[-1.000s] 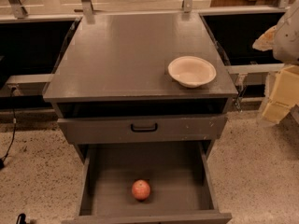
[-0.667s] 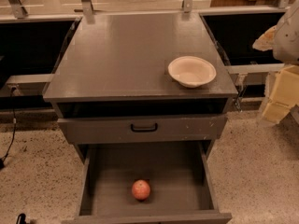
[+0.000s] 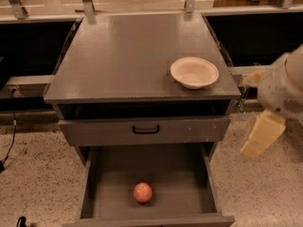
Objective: Pick apple from middle drawer and place on counter
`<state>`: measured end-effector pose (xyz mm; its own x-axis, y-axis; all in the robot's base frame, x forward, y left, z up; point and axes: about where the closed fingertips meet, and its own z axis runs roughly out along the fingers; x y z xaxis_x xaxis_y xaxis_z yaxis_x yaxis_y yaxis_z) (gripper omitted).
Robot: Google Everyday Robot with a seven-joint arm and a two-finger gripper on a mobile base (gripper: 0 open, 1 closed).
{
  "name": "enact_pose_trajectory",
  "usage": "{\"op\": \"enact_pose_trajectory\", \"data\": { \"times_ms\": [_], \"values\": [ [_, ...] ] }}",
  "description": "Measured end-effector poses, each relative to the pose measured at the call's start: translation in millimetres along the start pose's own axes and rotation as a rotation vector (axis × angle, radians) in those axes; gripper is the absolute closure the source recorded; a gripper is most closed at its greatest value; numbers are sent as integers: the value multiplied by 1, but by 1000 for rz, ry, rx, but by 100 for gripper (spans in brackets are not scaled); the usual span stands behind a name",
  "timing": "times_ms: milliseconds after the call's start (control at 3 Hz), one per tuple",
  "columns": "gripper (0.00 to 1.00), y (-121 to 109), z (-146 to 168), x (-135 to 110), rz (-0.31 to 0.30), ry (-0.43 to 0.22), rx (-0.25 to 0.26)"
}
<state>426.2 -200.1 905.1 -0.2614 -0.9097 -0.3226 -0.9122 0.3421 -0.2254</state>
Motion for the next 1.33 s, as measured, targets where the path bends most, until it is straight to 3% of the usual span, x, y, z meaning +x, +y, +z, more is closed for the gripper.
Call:
{"op": "enact_pose_trajectory", "data": {
  "times_ms": [333,667,1000,1333],
  "values": [
    [0,47,79,5,-20,-71,-14],
    [0,47,79,6,-19,-71,-14],
    [0,45,99,10,11,-85,5],
    [0,53,150,18,62,-96,32]
  ]
}}
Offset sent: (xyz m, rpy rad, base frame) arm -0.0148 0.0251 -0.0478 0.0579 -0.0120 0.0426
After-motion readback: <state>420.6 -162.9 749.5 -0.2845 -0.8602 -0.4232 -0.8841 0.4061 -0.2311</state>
